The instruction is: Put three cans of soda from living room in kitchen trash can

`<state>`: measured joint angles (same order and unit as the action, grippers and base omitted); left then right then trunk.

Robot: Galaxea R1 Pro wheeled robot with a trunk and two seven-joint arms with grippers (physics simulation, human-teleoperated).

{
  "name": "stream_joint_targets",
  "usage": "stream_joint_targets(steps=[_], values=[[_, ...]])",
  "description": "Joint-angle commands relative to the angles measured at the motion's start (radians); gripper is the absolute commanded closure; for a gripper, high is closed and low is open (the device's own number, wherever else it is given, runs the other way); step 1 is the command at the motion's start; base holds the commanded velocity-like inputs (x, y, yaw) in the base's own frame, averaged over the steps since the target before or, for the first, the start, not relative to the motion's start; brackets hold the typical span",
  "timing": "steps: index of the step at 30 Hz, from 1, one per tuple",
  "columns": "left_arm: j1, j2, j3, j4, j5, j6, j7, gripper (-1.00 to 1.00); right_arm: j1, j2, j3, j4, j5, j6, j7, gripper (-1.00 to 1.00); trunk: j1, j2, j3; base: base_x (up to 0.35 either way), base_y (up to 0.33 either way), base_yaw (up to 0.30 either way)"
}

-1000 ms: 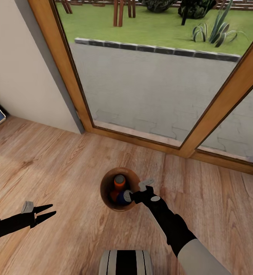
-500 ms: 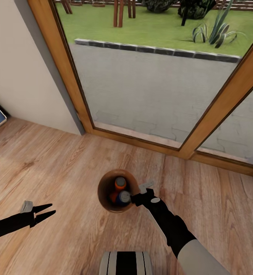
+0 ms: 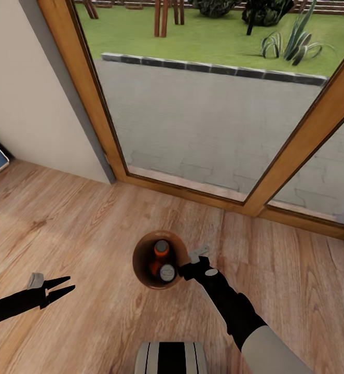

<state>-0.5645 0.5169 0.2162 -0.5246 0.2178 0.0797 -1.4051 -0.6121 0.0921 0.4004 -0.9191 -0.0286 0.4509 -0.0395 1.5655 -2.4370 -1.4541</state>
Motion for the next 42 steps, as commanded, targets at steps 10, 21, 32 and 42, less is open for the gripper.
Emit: stream_joint_targets(steps=[10,21,32,42], values=[[0.000,0.000,0.000,0.000,0.000,0.000,0.000,-1.00,0.000,0.000,0.001,0.000,0.001,0.000,0.000,-1.00,0.000,0.000,0.000,0.000,0.000,0.000],[0.000,0.000,0.000,0.000,0.000,0.000,0.000,-1.00,0.000,0.001,0.001,-0.001,0.001,0.000,0.000,-1.00,0.000,0.000,0.000,0.000,0.000,0.000],[0.000,0.000,0.000,0.000,0.000,0.000,0.000,-1.00,0.000,0.001,0.001,-0.001,0.000,0.000,0.000,-1.00,0.000,0.000,0.000,0.000,0.000,0.000],[0.000,0.000,0.000,0.000,0.000,0.000,0.000,-1.00,0.000,0.001,0.001,-0.001,0.001,0.000,0.000,-1.00,0.000,0.000,0.000,0.000,0.000,0.000]])
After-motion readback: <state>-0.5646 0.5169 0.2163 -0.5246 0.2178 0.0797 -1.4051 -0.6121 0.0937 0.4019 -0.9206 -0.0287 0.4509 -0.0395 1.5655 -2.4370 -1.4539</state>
